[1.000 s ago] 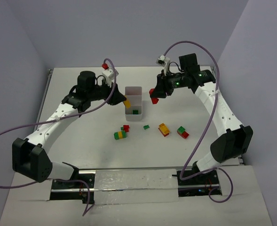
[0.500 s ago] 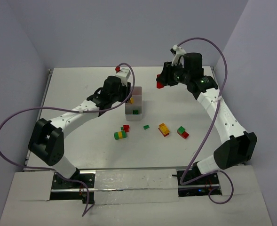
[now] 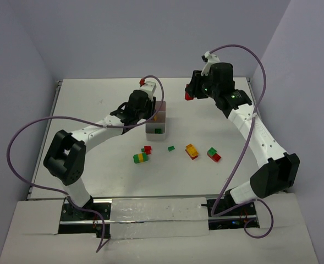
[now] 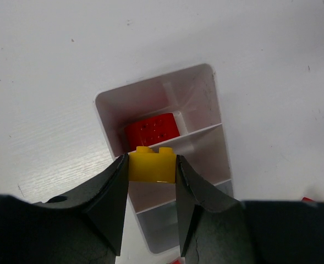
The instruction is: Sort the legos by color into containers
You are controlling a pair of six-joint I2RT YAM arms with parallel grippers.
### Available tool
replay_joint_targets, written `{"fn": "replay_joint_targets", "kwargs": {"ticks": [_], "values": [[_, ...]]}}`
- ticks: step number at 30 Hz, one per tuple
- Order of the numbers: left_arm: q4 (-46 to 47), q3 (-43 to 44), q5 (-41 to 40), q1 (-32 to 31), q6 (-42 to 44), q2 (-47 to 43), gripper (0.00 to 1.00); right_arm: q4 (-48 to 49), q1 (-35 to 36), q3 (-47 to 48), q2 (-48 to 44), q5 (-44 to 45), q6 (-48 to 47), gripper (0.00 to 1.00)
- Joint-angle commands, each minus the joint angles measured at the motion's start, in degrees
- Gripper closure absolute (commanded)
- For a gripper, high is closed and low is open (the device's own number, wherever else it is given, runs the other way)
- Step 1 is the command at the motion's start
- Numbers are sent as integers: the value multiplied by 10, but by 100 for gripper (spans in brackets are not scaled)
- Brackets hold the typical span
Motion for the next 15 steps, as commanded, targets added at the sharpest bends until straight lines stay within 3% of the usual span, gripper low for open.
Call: {"fn": "replay_joint_targets", "kwargs": {"ticks": [1,6,11,15], "values": [[20,29,-3,-5,-10,-11,61,39,29,13,-2,67,12,100],[-6,30,4,-6,-17,-33,18,44,65,24,16,171,31,100],[-43,51,-7,-5,-14,-77,4,48,107,44,43,265,65,100],[-85,75,-8,29,-29,-139,1,63,147,63,75,305,79,100]]}}
